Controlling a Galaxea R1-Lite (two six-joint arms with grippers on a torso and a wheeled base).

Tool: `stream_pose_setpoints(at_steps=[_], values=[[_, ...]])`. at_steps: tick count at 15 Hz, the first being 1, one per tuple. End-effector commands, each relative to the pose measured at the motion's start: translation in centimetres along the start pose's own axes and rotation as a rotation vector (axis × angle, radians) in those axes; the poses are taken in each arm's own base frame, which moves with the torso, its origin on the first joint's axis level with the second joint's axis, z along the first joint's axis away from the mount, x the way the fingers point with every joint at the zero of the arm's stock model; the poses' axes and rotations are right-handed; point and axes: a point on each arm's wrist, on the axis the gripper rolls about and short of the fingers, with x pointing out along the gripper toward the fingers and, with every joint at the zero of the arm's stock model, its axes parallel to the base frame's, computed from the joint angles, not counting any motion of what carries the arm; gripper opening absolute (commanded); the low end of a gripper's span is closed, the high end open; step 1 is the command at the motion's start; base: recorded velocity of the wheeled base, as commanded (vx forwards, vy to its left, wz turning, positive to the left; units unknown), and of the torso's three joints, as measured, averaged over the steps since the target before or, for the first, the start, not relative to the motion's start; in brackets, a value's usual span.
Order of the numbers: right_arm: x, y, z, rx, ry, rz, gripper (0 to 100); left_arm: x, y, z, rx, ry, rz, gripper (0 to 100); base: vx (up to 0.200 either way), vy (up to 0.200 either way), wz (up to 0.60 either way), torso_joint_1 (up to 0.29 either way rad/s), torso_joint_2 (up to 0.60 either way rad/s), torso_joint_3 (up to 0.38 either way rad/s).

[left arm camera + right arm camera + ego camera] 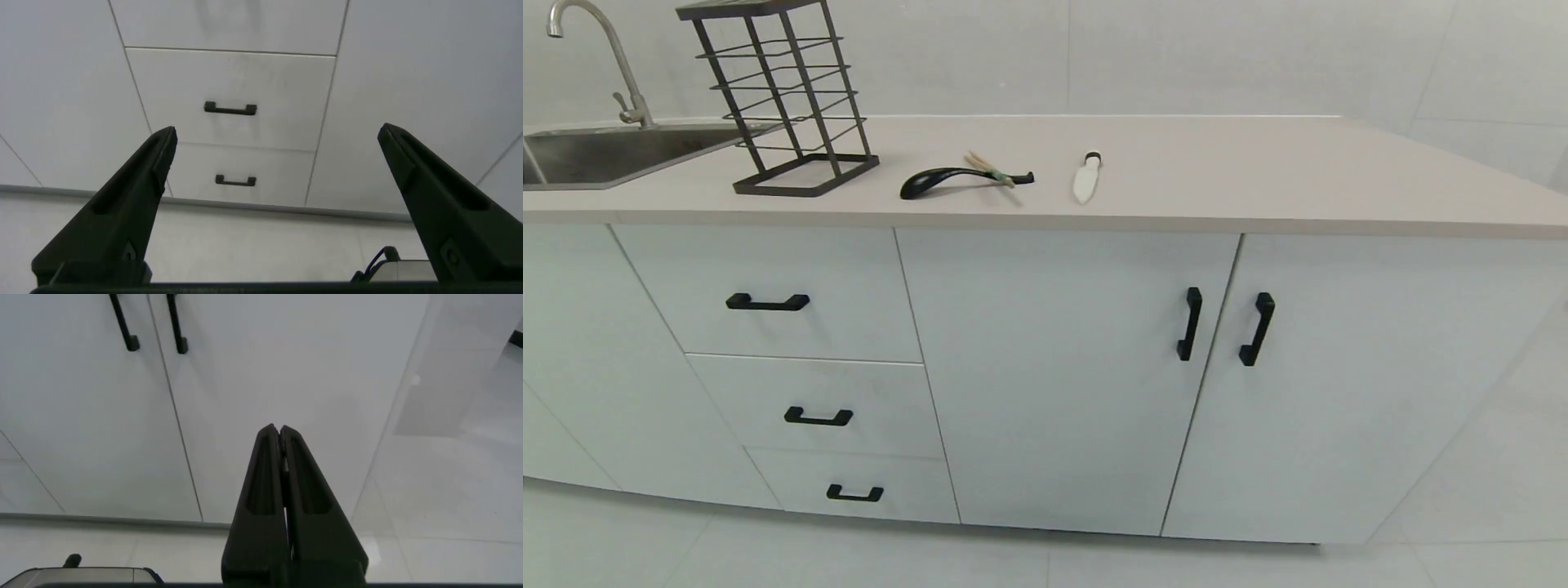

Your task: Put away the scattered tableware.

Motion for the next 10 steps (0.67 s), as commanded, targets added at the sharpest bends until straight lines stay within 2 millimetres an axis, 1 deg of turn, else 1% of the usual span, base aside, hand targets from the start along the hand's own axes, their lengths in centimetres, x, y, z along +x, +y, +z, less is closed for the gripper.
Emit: stream_pose_setpoints(at_steps=[1, 6, 7, 9, 10], values=[[0.02, 0.0, 0.02, 0.0, 0.003, 0.001, 0, 0.0, 0.0, 0.0, 0.0, 0.0, 0.002, 100, 0.0, 0.2, 0.6, 0.007, 0.0, -0.007], [0.02, 0.0, 0.02, 0.0, 0.003, 0.001, 0, 0.0, 0.0, 0.02, 0.003, -0.002, 0.0, 100, 0.0, 0.0, 0.0, 0.0, 0.0, 0.0], [0.02, 0.0, 0.02, 0.002, 0.003, 0.001, 0, 0.0, 0.0, 0.0, 0.003, 0.0, 0.002, 100, 0.0, 0.0, 0.6, 0.002, 0.01, 0.002], [0.02, 0.0, 0.0, 0.002, 0.004, 0.001, 0, 0.0, 0.0, 0.0, 0.003, 0.0, 0.002, 100, 0.0, 0.0, 0.0, 0.0, 0.0, 0.0], [0.02, 0.0, 0.0, 0.002, 0.004, 0.001, 0, 0.0, 0.0, 0.0, 0.001, 0.0, 0.0, 100, 0.0, 0.2, 0.0, 0.007, 0.01, 0.002]])
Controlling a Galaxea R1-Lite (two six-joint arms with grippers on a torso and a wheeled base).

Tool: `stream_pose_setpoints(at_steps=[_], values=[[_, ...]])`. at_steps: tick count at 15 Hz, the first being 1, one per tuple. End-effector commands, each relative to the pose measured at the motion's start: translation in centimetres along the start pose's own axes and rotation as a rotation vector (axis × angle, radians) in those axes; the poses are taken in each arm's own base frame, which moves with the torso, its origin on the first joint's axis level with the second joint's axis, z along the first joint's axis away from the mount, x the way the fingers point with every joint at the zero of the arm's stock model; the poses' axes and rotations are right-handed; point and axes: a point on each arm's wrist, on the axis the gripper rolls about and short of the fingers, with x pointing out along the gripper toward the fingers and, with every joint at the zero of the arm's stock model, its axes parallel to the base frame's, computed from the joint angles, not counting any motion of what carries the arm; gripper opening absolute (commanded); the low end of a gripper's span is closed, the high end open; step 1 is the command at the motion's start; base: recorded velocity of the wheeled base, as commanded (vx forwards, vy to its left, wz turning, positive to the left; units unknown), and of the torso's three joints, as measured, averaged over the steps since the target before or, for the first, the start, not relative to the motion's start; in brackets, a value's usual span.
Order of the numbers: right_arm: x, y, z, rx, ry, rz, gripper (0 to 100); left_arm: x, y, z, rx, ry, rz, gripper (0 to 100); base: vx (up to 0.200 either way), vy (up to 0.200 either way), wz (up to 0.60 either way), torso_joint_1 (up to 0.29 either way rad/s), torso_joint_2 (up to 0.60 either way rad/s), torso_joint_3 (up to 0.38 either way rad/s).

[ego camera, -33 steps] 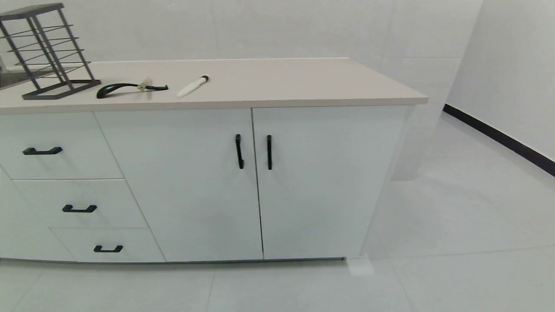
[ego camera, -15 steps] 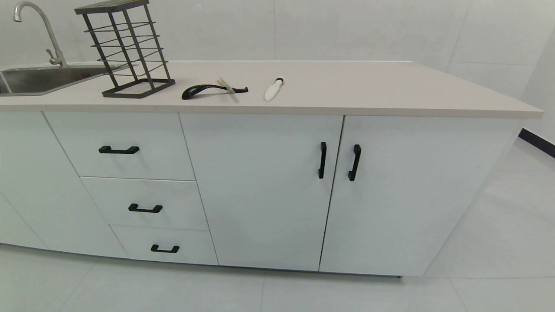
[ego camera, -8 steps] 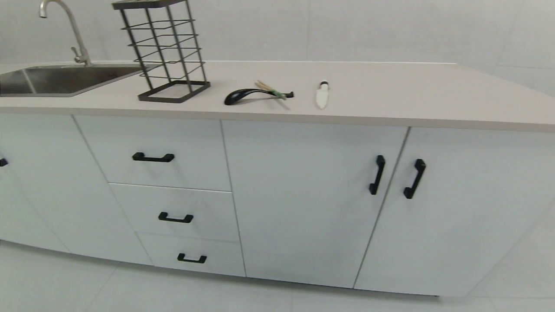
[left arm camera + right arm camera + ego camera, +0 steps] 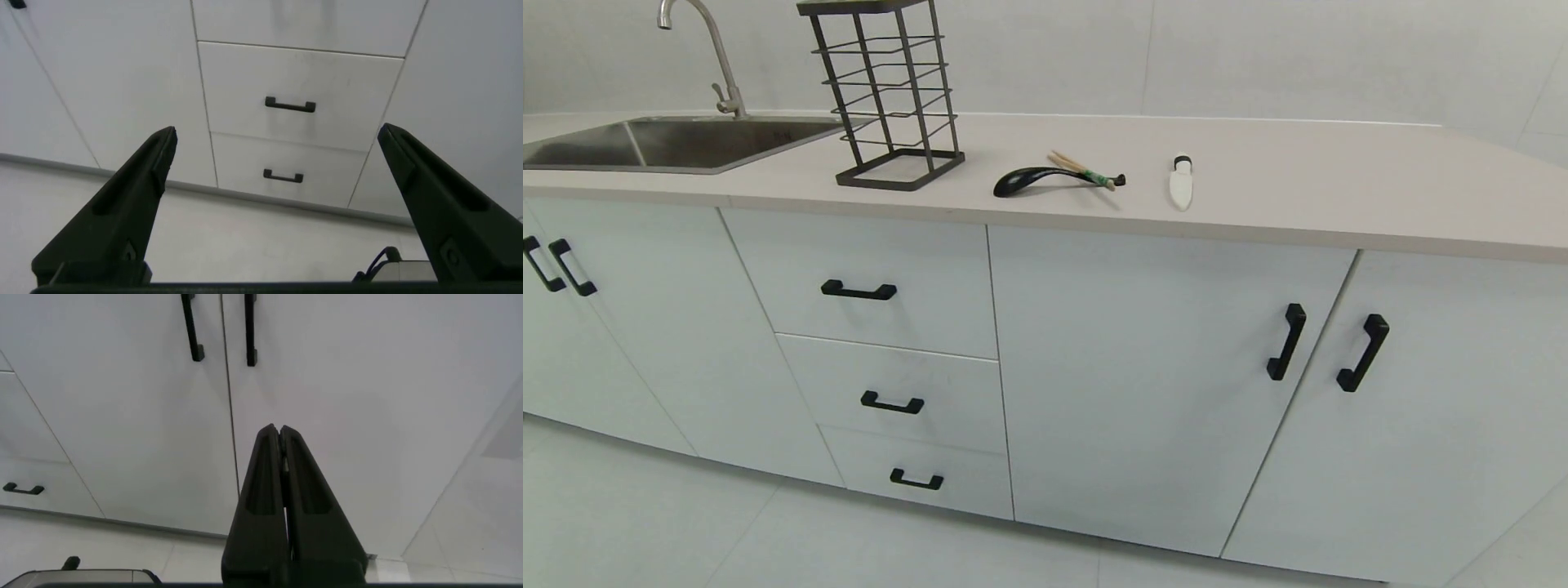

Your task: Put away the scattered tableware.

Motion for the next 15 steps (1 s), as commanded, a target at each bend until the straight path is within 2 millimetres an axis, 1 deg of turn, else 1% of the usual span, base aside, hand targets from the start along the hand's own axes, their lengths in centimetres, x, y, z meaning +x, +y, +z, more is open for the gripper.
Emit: stream_pose_setpoints(at_steps=[1, 3, 8, 11, 15], values=[[0.01, 0.0, 0.0, 0.0, 0.003, 0.0, 0, 0.0, 0.0, 0.01, -0.001, -0.001, -0.001, 100, 0.0, 0.2, 0.0, -0.002, 0.0, 0.007], [0.01, 0.0, 0.0, 0.0, 0.003, 0.0, 0, 0.0, 0.0, 0.01, -0.001, -0.001, 0.001, 100, 0.0, 0.2, 0.0, 0.0, 0.0, 0.005], [0.01, 0.0, 0.0, 0.002, 0.003, 0.0, 0, -0.01, 0.0, 0.04, 0.001, -0.001, -0.001, 100, 0.2, 0.2, 0.0, -0.002, 0.0, 0.001], [0.01, 0.0, 0.0, 0.002, 0.003, 0.0, 0, 0.0, 0.0, 0.02, -0.001, -0.002, 0.001, 100, 0.2, 0.0, 0.0, 0.005, 0.0, -0.001], [0.01, 0.0, 0.0, 0.002, 0.003, 0.0, 0, 0.0, 0.0, 0.02, 0.001, -0.002, -0.001, 100, 0.0, 0.0, 0.0, 0.0, 0.0, 0.0]])
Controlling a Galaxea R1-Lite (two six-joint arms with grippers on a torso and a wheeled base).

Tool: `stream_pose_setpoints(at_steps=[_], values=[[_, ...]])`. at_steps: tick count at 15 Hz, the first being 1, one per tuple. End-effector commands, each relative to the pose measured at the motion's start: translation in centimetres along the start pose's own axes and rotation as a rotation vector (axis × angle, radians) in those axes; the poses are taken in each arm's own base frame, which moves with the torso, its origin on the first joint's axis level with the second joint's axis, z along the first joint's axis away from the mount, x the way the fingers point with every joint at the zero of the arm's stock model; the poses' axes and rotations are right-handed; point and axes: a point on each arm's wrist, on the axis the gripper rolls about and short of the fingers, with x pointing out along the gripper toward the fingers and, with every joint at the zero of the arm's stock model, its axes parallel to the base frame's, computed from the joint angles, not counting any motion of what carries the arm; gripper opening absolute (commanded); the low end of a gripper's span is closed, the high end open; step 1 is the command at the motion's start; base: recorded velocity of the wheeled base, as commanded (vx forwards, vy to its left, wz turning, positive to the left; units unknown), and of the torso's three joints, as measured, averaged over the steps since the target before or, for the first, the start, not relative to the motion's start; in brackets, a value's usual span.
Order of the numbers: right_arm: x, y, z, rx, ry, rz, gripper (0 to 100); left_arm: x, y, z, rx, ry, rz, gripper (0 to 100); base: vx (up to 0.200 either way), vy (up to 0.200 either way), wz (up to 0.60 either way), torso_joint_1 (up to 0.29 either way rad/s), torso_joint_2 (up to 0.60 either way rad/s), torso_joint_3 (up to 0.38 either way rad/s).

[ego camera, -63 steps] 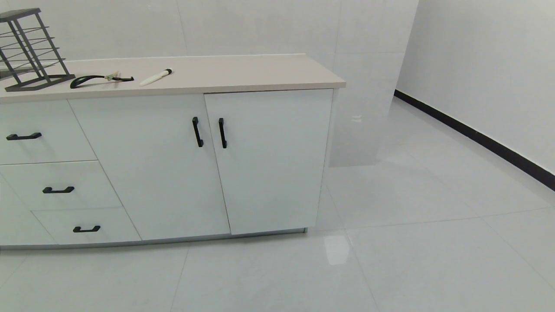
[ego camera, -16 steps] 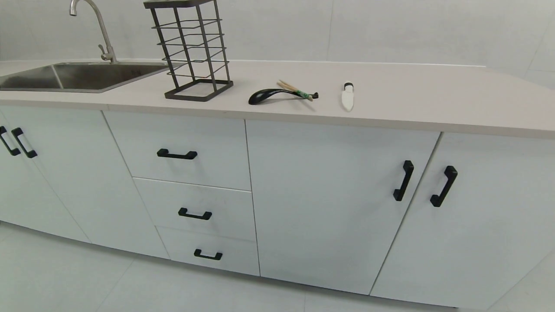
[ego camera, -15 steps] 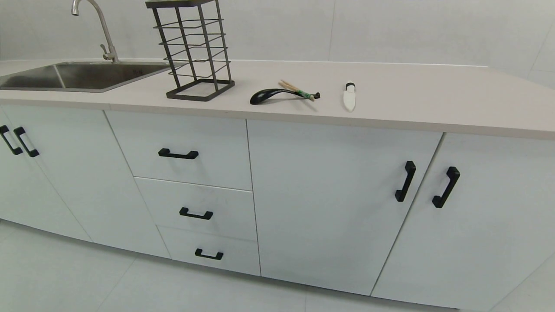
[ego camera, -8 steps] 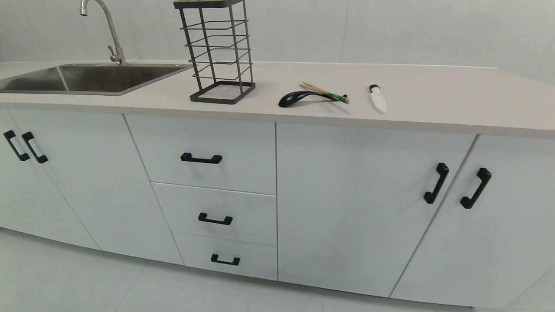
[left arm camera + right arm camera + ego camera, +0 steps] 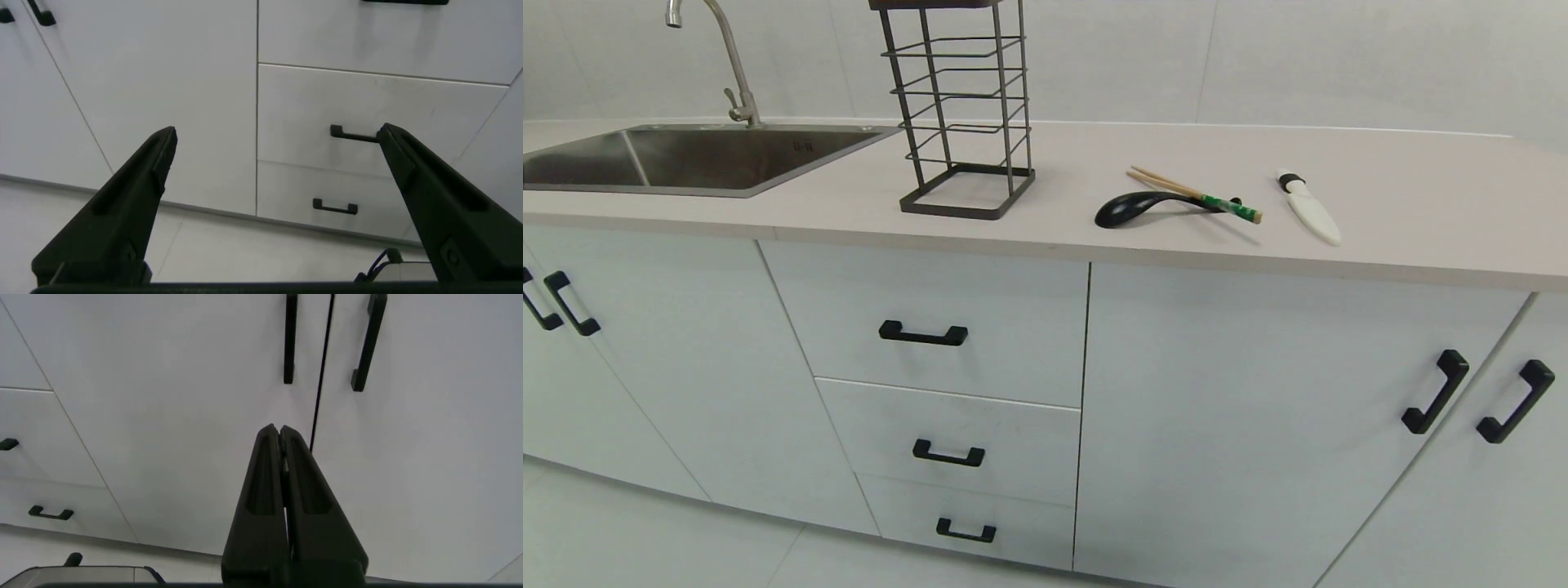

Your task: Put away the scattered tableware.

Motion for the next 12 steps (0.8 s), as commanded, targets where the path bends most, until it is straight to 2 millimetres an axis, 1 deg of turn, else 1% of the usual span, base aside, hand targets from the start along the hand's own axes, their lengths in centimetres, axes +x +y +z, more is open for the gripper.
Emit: stream_pose_setpoints(at_steps=[1, 9, 10, 11, 12], values=[[0.0, 0.0, 0.0, 0.0, 0.002, 0.001, 0, 0.0, 0.0, 0.0, 0.001, -0.001, 0.001, 100, 0.0, 0.0, 0.0, 0.0, 0.0, 0.0], [0.0, 0.0, 0.0, 0.001, 0.002, 0.001, 0, 0.0, 0.0, 0.0, 0.007, 0.001, -0.01, 100, 0.0, 0.0, 0.0, 0.0, 0.0, 0.0], [0.0, 0.0, 0.0, 0.001, 0.002, 0.001, 0, 0.0, -0.1, 0.0, 0.007, -0.001, -0.035, 100, 0.0, 0.0, 0.0, 0.0, 0.0, 0.0], [0.0, 0.0, 0.0, 0.0, 0.002, 0.001, 0, 0.0, -0.2, 0.1, 0.035, -0.01, -0.096, 100, 0.0, 0.0, 0.0, 0.0, 0.0, 0.0], [0.0, 0.0, 0.0, 0.001, 0.002, 0.001, 0, -0.3, -0.3, 1.4, 0.066, -0.102, -0.104, 100, 0.0, 0.0, 0.0, 0.0, 0.0, 0.0]])
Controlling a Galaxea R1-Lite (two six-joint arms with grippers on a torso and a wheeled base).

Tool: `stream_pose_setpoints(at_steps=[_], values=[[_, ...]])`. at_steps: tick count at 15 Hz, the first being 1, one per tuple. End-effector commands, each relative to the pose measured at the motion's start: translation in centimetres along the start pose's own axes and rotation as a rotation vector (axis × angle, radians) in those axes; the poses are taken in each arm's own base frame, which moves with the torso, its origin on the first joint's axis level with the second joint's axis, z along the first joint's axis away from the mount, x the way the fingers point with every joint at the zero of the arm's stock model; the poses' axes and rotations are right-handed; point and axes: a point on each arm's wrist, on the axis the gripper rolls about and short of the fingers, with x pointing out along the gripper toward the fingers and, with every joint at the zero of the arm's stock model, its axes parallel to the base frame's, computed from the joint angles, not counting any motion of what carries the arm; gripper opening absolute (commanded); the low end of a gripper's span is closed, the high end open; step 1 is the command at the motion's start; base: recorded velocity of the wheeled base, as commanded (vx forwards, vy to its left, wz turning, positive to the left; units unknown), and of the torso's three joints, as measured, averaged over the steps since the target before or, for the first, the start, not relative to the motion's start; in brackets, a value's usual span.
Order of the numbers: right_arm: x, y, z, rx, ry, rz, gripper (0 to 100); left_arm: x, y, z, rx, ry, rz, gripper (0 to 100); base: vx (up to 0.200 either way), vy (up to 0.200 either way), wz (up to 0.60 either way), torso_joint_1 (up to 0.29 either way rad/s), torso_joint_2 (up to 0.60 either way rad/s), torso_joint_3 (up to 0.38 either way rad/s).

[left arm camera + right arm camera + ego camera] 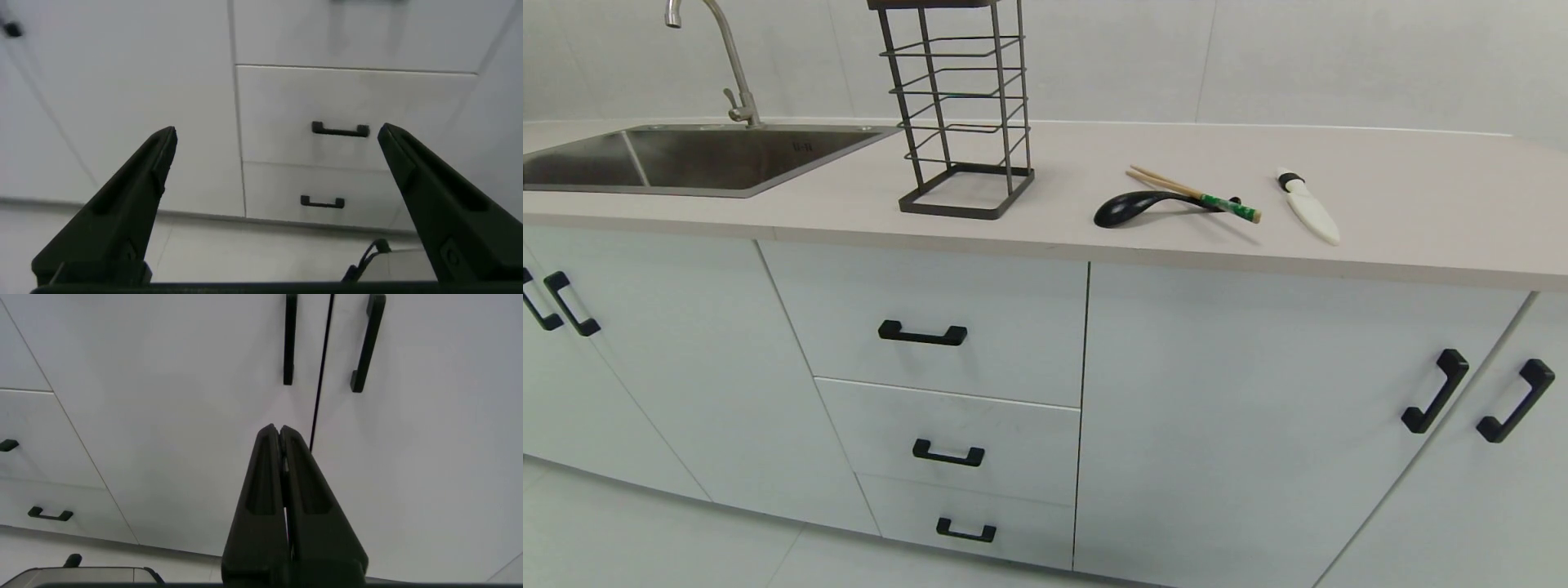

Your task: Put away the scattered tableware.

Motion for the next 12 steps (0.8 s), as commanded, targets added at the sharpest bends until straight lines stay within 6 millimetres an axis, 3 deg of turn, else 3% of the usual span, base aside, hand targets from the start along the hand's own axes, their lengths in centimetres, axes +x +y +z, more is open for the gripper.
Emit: stream_pose_setpoints(at_steps=[1, 2, 4, 7, 9, 12], values=[[0.0, 0.0, 0.0, 0.001, 0.002, 0.001, 0, -1.0, 0.1, 6.0, 0.054, -0.249, -0.01, 100, 0.0, 0.0, 0.0, 0.0, 0.0, 0.0], [0.0, 0.0, 0.0, 0.001, 0.002, 0.001, 0, -0.9, 0.2, 8.3, 0.062, -0.255, -0.02, 100, 0.0, 0.0, 0.0, 0.0, 0.0, 0.0], [0.0, 0.0, 0.0, 0.001, 0.002, 0.001, 0, 0.0, 0.3, 8.8, 0.055, -0.204, -0.051, 100, 0.0, 0.0, 0.0, 0.0, 0.0, 0.0], [0.0, 0.0, 0.0, -0.001, 0.002, 0.001, 0, 3.1, 0.2, 6.5, 0.113, 0.061, -0.166, 100, 0.0, 0.0, 0.0, 0.0, 0.0, 0.0], [0.0, 0.0, 0.0, 0.001, 0.002, 0.001, 0, 5.2, 0.0, 4.0, 0.268, 0.233, -0.4, 100, 0.0, 0.0, 0.0, 0.0, 0.0, 0.0], [0.0, 0.0, 0.0, 0.001, 0.002, -0.001, 0, 7.9, -0.7, 4.2, 0.533, 0.276, -0.667, 100, 0.0, 0.0, 0.0, 0.0, 0.0, 0.0]])
